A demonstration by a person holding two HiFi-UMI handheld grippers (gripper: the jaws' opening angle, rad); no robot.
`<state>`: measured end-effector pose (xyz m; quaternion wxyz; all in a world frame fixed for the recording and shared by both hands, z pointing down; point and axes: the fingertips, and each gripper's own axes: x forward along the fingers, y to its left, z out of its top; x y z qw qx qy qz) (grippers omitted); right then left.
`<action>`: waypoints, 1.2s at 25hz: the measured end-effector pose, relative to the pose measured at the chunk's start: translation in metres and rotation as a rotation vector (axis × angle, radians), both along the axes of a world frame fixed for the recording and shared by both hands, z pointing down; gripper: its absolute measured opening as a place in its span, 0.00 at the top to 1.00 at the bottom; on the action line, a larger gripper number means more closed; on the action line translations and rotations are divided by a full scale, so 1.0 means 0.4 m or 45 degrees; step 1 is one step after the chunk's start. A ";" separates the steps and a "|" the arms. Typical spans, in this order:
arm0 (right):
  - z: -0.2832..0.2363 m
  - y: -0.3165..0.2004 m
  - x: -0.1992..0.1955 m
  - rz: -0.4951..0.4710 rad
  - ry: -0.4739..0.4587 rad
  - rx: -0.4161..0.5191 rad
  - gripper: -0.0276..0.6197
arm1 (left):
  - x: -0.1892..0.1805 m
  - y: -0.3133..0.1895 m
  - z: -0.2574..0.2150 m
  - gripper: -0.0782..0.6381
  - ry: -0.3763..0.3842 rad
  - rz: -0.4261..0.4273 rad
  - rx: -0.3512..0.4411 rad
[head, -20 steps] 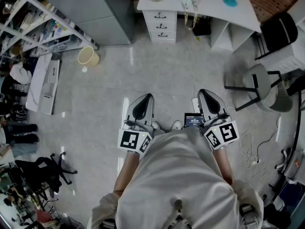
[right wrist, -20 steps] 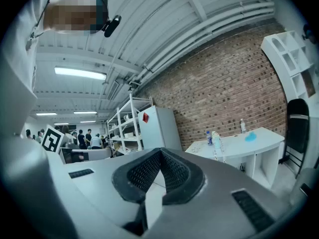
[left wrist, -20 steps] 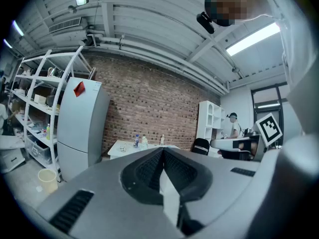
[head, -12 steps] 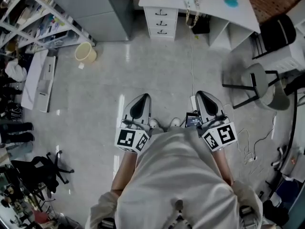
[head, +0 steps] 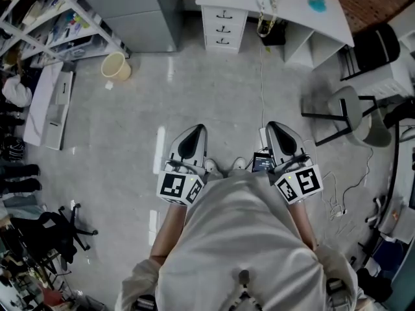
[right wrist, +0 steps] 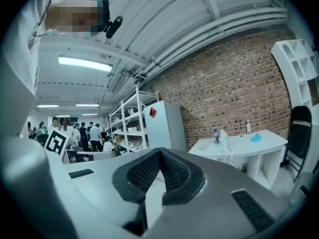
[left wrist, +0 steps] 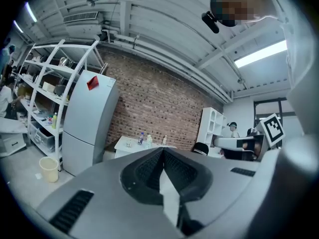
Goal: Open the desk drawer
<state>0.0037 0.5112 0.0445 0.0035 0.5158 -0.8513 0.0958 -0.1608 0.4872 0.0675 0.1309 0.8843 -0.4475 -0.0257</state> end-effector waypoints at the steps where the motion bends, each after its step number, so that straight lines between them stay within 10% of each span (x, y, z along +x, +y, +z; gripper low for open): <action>1: 0.001 0.002 -0.010 0.001 0.001 -0.002 0.92 | -0.011 0.002 0.001 0.88 0.001 0.000 -0.002; 14: -0.002 0.010 -0.108 0.089 -0.085 0.035 0.92 | -0.170 0.016 -0.002 0.88 -0.011 -0.009 0.000; 30: 0.033 -0.202 -0.033 0.046 -0.096 -0.011 0.92 | -0.083 -0.169 0.010 0.88 -0.057 -0.027 -0.021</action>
